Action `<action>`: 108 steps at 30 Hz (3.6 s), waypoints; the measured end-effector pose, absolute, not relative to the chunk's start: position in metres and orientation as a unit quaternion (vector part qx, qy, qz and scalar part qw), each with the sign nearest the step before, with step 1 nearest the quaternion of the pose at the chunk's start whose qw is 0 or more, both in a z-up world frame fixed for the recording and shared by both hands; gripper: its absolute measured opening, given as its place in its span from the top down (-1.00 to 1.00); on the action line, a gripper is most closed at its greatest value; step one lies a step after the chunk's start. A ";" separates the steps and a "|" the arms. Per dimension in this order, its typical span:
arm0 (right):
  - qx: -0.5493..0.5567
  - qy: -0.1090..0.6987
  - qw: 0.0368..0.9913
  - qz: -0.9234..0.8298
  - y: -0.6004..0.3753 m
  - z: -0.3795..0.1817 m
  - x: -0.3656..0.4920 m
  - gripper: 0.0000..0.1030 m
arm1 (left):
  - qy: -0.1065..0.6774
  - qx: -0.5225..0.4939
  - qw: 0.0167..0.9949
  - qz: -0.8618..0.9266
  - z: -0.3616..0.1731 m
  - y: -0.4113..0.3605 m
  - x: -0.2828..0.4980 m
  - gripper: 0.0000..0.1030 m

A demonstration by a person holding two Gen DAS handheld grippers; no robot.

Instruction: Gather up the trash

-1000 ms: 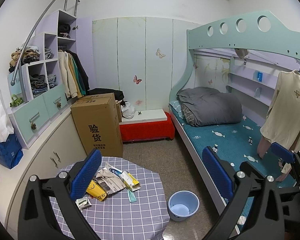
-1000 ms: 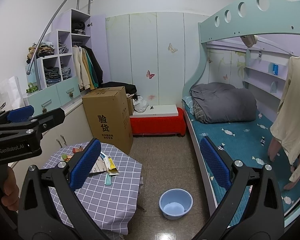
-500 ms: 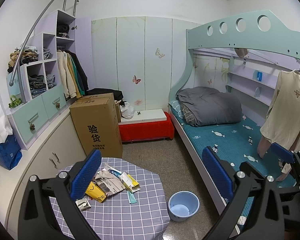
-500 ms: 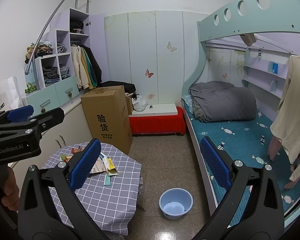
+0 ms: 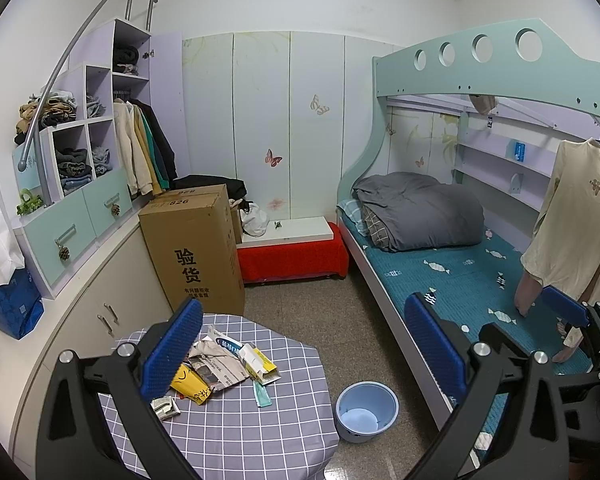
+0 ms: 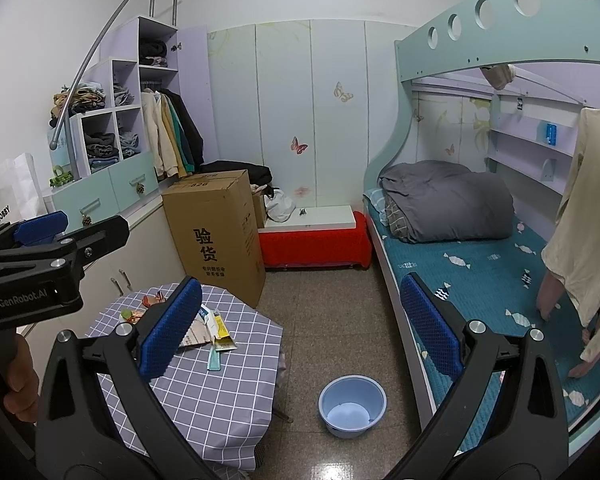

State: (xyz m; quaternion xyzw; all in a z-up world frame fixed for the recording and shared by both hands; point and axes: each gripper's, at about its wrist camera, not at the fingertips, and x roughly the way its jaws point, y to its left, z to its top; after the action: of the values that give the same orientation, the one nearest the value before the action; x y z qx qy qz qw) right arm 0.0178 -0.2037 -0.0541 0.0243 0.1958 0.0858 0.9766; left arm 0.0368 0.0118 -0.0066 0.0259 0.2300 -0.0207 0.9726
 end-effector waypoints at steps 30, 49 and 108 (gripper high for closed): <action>0.036 0.210 0.972 0.097 -0.207 -0.060 0.032 -0.88 | 0.250 0.028 0.968 -0.011 -0.019 -0.003 0.054 -0.92; 0.022 0.230 0.967 0.109 -0.235 -0.062 0.043 -0.88 | 0.269 0.032 0.963 -0.002 -0.021 -0.037 0.068 -0.92; -0.140 0.478 0.792 0.354 0.188 -0.292 0.246 -0.65 | 0.605 -0.156 0.773 0.114 -0.344 0.361 0.200 -0.54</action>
State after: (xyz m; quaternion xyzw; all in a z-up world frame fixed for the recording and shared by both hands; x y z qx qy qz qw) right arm 0.2464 0.1879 -0.2922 -0.1400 0.4777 0.3538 0.7918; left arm 0.2002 0.3609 -0.3436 -0.1561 0.6048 0.1139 0.7725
